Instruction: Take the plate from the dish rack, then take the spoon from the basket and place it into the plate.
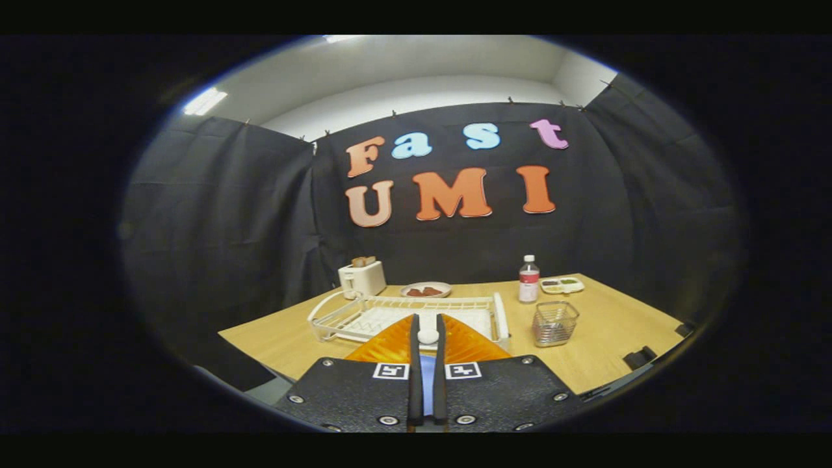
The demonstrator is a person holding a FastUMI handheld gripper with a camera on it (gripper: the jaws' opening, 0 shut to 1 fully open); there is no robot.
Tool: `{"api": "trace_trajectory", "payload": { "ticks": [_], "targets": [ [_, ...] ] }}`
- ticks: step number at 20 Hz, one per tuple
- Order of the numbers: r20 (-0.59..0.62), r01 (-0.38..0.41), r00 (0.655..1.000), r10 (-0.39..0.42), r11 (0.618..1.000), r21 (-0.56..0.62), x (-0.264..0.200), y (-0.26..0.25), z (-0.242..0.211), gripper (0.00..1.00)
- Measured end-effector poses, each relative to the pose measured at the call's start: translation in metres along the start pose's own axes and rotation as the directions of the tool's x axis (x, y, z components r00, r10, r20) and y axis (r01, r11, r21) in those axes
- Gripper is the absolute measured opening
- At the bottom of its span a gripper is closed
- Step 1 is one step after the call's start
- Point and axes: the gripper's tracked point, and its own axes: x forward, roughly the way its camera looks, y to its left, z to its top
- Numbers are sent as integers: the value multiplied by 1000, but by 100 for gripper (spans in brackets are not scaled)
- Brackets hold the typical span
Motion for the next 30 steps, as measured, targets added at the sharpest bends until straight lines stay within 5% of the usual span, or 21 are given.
{"api": "trace_trajectory", "payload": {
  "ticks": [7,17,21,27,30],
  "targets": [
    [-66,-118,991,116,993,-24,23,37,-67,6],
    [-91,-138,986,140,990,23,25,30,-104,7],
    [-195,-127,972,131,991,35,30,25,-136,12],
    [-248,-98,963,103,995,32,32,14,-144,33],
    [-215,-74,974,75,997,14,28,-4,-127,62]
  ]
}}
